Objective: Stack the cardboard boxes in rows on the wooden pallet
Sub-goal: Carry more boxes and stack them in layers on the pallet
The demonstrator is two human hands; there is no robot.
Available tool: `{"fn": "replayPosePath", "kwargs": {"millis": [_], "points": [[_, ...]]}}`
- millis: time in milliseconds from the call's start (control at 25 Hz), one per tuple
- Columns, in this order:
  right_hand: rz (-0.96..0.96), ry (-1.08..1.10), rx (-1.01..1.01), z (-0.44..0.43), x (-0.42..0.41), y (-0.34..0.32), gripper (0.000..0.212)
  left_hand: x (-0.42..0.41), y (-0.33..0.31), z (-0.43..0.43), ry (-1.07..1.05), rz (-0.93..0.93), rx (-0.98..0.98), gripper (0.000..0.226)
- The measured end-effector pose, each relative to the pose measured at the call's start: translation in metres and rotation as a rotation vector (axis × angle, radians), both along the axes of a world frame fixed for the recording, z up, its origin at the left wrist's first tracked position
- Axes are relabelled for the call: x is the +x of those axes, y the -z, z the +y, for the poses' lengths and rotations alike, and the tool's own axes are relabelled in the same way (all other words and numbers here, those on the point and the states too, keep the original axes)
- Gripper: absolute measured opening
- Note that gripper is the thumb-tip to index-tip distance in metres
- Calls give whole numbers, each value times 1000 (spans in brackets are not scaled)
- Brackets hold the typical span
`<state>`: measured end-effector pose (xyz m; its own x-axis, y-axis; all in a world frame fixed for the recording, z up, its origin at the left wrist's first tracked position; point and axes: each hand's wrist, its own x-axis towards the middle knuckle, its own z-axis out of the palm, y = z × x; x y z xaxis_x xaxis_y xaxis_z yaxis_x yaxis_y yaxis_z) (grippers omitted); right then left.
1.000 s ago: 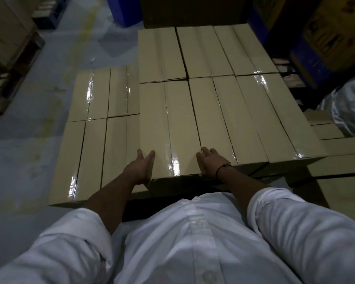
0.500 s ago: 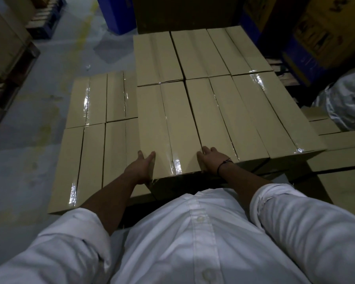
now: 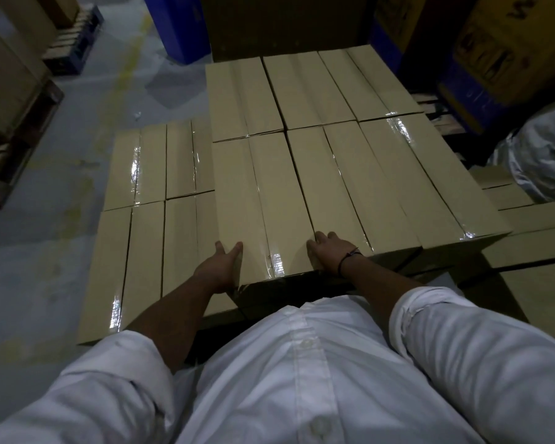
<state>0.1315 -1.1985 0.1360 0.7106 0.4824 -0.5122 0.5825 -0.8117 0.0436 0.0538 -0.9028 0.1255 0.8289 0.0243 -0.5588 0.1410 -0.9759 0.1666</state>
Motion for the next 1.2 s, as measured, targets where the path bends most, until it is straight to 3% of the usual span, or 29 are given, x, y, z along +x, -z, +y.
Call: {"fn": "replayPosePath", "kwargs": {"millis": [520,760,920,1200], "points": [[-59,18,23,-1,-1,1,70,10,-2,-1,62,11,92,127],[28,74,91,-2,9,-2,70,10,-1,1,44,7,72,128],[49,145,140,-1,13,2,46,10,-1,0,32,25,58,130],[105,188,185,-5,10,-1,37,26,-13,7,-55,124,-93,122]]}}
